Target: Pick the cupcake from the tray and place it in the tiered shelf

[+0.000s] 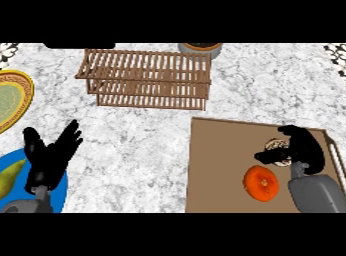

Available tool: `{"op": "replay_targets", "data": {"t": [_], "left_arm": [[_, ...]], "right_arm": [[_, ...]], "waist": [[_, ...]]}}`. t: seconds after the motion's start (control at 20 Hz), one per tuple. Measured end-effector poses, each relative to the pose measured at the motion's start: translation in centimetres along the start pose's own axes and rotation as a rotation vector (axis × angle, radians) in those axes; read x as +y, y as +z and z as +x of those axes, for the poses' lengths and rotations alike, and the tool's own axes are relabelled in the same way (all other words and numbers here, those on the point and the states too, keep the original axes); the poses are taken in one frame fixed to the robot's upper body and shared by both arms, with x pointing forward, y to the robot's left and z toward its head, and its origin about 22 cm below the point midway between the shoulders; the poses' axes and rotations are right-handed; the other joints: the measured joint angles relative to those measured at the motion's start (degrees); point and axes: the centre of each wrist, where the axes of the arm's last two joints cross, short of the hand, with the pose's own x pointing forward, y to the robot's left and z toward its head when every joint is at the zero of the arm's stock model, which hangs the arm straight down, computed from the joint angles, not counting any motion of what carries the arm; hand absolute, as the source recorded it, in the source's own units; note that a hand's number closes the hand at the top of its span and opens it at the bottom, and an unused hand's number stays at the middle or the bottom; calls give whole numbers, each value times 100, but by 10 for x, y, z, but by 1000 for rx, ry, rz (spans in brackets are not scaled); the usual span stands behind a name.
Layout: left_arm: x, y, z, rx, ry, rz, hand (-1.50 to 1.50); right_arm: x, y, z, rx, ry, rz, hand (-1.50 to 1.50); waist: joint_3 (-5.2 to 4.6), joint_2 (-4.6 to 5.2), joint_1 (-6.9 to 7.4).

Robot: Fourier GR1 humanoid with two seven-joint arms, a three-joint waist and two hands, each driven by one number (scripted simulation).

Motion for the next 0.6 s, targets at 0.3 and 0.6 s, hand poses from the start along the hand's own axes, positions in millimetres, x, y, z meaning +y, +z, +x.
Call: {"op": "replay_targets", "data": {"t": [0.3, 0.6], "left_arm": [[-4, -1, -1, -6, 2, 6, 0], [-3, 2, 0, 1, 1, 2, 0]], "right_arm": [[8, -3, 5, -70, -16, 11, 150], [33, 31, 32, -229, -12, 15, 150]], "waist": [[-42, -37, -28], [-12, -17, 10]]}}
